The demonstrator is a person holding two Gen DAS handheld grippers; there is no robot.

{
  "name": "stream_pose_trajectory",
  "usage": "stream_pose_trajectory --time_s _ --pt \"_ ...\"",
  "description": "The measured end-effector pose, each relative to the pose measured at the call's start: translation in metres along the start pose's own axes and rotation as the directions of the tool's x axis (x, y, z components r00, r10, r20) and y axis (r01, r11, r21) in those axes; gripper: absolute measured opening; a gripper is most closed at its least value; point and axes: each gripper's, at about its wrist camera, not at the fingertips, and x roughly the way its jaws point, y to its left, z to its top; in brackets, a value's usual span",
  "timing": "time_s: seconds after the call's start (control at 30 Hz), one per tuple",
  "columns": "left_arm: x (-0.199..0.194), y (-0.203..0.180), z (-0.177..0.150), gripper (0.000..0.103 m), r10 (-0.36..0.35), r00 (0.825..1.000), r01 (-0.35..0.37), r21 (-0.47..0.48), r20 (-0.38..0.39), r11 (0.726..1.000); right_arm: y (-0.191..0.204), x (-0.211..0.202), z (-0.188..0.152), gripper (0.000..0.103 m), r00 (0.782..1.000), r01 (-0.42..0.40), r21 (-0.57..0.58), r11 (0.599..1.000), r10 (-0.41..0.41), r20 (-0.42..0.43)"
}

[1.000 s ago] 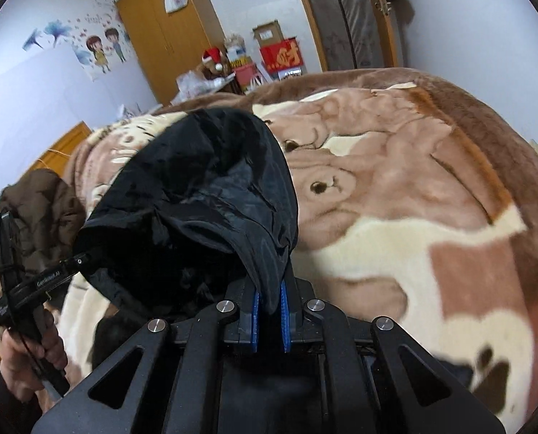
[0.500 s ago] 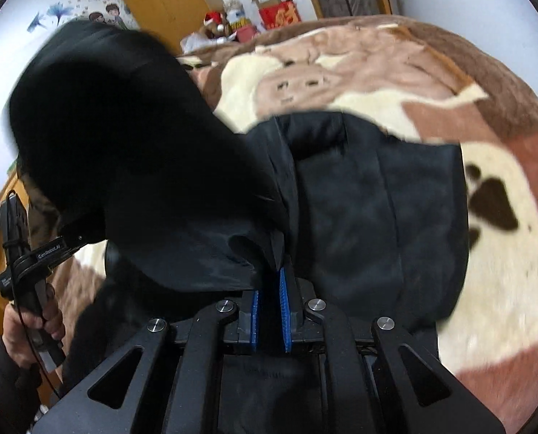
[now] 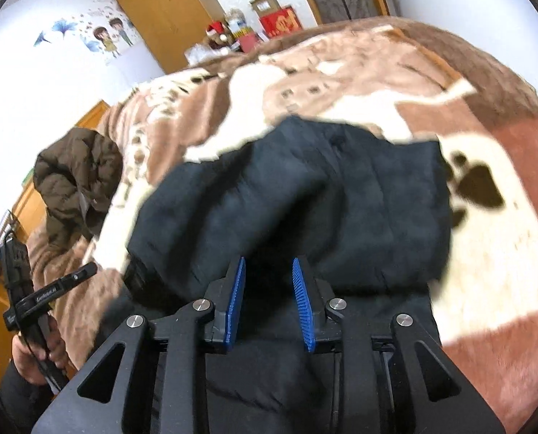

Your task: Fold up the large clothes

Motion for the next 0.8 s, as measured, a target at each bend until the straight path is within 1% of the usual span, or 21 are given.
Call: stream_pose_trajectory --time_s 0.07,0.13,0.17,0.2,0.23,0.27,0.3,0.37,0.4,0.43,0.47,0.53,0.6,0.63,0.7,0.77,0.8 --pt "0.007 -0.022 0.015 0.010 -0.036 0.999 0.035 0.043 0.018 0.998 0.016 0.006 0.014 0.028 1.000 -0.008 -0.024 1.000 0.008 0.024" --pt "0.024 -0.043 0.024 0.010 -0.071 0.997 0.070 0.090 0.011 0.993 0.025 0.022 0.023 0.028 1.000 -0.022 -0.048 0.999 0.022 0.013" --pt "0.034 -0.050 0.023 0.010 -0.083 0.997 0.083 0.108 -0.003 0.991 0.025 0.035 0.024 0.028 1.000 -0.008 -0.061 0.998 0.007 -0.015" --pt "0.043 -0.055 0.019 0.010 -0.083 0.996 0.085 0.120 -0.021 0.989 0.023 0.050 0.019 0.028 0.998 0.036 -0.076 0.996 -0.039 -0.049" --pt "0.055 -0.058 0.014 0.010 -0.075 0.996 0.081 0.130 -0.049 0.988 0.019 0.064 0.012 0.028 0.993 0.074 -0.083 0.994 -0.081 -0.085" --pt "0.066 -0.060 0.006 0.010 -0.067 0.995 0.077 0.135 -0.076 0.988 0.012 0.076 0.002 0.028 0.987 0.091 -0.078 0.993 -0.101 -0.123" --pt "0.078 -0.060 -0.005 0.010 -0.056 0.993 0.071 0.138 -0.107 0.988 -0.001 0.091 -0.014 0.028 0.978 0.102 -0.059 0.993 -0.111 -0.176" --pt "0.097 -0.055 -0.026 0.010 -0.027 0.987 0.048 0.133 -0.161 0.990 -0.017 0.105 -0.038 0.028 0.967 0.121 -0.028 0.992 -0.125 -0.221" --pt "0.108 -0.051 -0.039 0.010 -0.010 0.981 0.036 0.131 -0.196 0.991 -0.024 0.109 -0.048 0.028 0.965 0.127 -0.010 0.992 -0.126 -0.229" --pt "0.119 -0.048 -0.050 0.010 0.005 0.975 0.024 0.127 -0.222 0.992 -0.028 0.110 -0.055 0.028 0.968 0.117 0.008 0.993 -0.112 -0.224" --pt "0.125 -0.045 -0.058 0.010 0.010 0.973 0.020 0.127 -0.232 0.992 -0.031 0.111 -0.059 0.028 0.969 0.110 0.017 0.994 -0.104 -0.224" --pt "0.128 -0.043 -0.063 0.010 0.014 0.975 0.016 0.130 -0.223 0.991 -0.030 0.107 -0.058 0.028 0.966 0.112 0.017 0.994 -0.105 -0.235" --pt "0.124 -0.044 -0.057 0.010 0.011 0.974 0.018 0.121 -0.228 0.992 -0.023 0.095 -0.052 0.028 0.968 0.126 0.008 0.992 -0.121 -0.221" --pt "0.120 -0.044 -0.054 0.010 0.009 0.973 0.019 0.119 -0.229 0.993 -0.017 0.082 -0.048 0.028 0.974 0.126 0.004 0.992 -0.123 -0.189" --pt "0.109 -0.044 -0.050 0.010 0.008 0.975 0.020 0.122 -0.221 0.992 -0.004 0.055 -0.036 0.028 0.990 0.100 -0.012 0.995 -0.100 -0.099" --pt "0.096 -0.044 -0.046 0.010 0.008 0.978 0.017 0.122 -0.206 0.992 0.011 0.032 -0.020 0.028 0.997 0.079 -0.039 0.996 -0.080 -0.021" --pt "0.088 -0.043 -0.042 0.010 0.009 0.982 0.013 0.118 -0.187 0.993 0.019 0.026 -0.012 0.028 0.998 0.065 -0.056 0.996 -0.065 0.001"
